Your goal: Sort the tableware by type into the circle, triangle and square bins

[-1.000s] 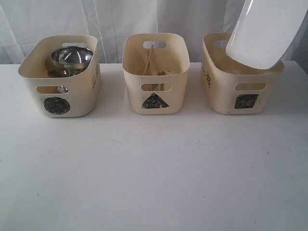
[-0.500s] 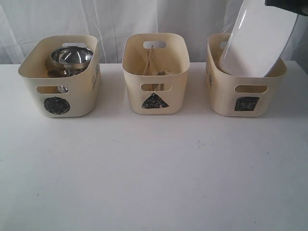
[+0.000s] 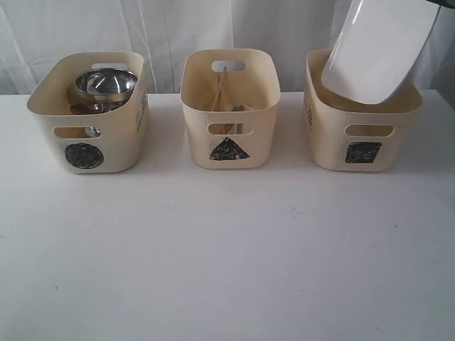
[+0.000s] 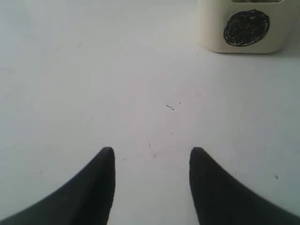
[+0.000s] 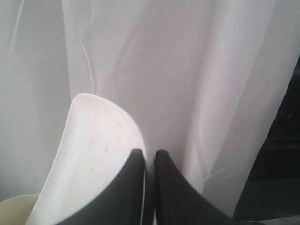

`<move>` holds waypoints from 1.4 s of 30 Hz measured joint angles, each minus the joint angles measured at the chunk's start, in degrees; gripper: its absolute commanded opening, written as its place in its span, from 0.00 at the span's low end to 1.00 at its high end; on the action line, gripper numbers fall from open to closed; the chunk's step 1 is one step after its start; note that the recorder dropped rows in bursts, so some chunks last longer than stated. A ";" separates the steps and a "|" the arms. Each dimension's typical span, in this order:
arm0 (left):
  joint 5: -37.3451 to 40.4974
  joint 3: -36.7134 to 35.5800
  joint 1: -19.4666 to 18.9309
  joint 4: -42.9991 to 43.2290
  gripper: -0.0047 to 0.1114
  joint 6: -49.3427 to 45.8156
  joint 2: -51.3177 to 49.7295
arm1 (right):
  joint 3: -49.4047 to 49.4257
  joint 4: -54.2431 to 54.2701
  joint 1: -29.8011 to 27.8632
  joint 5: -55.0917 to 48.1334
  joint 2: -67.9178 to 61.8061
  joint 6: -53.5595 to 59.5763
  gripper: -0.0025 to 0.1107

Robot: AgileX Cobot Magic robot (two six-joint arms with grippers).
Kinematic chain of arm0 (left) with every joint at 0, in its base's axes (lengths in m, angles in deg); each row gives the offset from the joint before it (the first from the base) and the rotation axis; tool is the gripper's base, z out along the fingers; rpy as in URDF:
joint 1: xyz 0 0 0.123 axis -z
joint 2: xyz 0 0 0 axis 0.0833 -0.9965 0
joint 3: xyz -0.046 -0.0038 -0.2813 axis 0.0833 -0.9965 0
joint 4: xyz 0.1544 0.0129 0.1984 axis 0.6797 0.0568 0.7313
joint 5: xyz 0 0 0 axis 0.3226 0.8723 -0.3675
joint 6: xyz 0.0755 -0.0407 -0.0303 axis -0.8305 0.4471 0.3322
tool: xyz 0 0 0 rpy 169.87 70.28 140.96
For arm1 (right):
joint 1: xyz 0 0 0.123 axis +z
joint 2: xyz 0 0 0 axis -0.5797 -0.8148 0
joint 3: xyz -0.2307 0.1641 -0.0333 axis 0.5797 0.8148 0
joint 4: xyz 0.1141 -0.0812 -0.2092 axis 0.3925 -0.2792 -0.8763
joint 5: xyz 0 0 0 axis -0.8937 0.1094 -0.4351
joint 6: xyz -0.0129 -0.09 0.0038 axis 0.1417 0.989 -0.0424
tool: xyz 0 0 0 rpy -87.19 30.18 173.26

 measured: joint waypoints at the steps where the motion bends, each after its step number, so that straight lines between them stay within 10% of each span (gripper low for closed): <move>1: 0.00 0.00 0.00 0.00 0.50 0.00 0.00 | 0.00 0.00 0.00 -0.27 -0.08 0.00 0.02; 17: 0.00 0.00 0.00 0.00 0.50 0.00 0.00 | -0.47 -3.29 0.09 -3.26 -0.48 -0.34 0.31; 28: 0.00 0.00 0.00 0.00 0.50 0.00 0.00 | 1.53 -2.59 0.70 -5.02 9.67 -3.32 0.31; 37: 0.00 0.00 0.00 0.00 0.50 0.00 0.00 | 31.75 0.55 0.70 -6.17 37.60 -3.44 0.02; 42: 0.00 0.00 0.00 0.00 0.50 0.00 0.00 | 43.81 0.64 0.70 -8.40 52.44 -3.44 0.02</move>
